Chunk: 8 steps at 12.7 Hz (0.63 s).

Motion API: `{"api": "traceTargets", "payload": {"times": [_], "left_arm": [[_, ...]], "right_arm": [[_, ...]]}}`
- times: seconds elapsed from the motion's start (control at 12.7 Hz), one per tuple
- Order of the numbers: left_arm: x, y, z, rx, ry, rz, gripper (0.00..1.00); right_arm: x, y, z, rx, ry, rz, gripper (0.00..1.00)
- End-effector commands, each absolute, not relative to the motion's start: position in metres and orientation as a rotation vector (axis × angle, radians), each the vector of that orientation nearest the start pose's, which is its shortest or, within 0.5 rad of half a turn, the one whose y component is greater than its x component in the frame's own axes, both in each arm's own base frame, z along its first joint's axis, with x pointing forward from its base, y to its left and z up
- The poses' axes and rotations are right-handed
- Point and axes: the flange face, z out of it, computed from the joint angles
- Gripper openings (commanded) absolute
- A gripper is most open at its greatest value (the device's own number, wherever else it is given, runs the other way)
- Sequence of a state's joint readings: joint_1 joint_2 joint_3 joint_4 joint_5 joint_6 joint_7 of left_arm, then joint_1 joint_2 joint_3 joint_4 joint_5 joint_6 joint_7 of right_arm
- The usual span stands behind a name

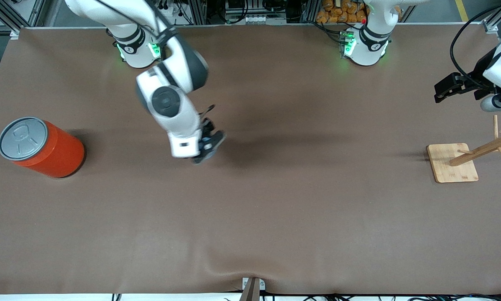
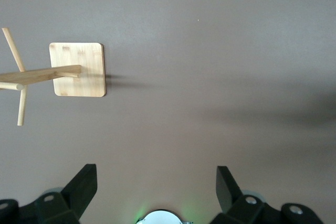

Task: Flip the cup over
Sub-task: 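Lift the blue cup with the right gripper toward the table middle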

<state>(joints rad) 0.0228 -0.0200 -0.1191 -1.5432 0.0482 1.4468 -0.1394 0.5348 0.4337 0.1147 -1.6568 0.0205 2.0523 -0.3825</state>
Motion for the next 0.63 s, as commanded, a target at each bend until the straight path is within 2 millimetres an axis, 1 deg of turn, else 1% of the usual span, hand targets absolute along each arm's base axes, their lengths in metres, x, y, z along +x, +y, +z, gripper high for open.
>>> {"api": "traceTargets", "payload": {"times": [0.0,0.08,0.16,0.24,0.32,0.39,0.55], "left_arm": [[0.536,-0.044,0.641,-3.063,-0.054,0.101,1.00],[0.535,-0.044,0.642,-3.063,-0.055,0.101,1.00],[0.535,-0.043,0.642,-3.063,-0.057,0.101,1.00],[0.535,-0.042,0.642,-3.063,-0.057,0.101,1.00],[0.535,-0.042,0.642,-3.063,-0.057,0.101,1.00],[0.536,-0.041,0.642,-3.063,-0.059,0.101,1.00],[0.536,-0.040,0.642,-3.063,-0.062,0.101,1.00]], "right_arm": [[0.516,0.472,0.338,-2.535,-1.797,0.039,0.00],[0.507,0.502,0.332,-2.503,-1.941,0.000,0.00],[0.499,0.529,0.319,-2.442,-2.116,-0.021,0.00],[0.483,0.552,0.298,-2.314,-2.318,-0.011,0.00],[0.458,0.576,0.284,-2.223,-2.423,-0.002,0.00],[0.452,0.581,0.280,-2.197,-2.466,-0.009,0.00],[0.449,0.583,0.277,-2.197,-2.477,-0.008,0.00]]}}
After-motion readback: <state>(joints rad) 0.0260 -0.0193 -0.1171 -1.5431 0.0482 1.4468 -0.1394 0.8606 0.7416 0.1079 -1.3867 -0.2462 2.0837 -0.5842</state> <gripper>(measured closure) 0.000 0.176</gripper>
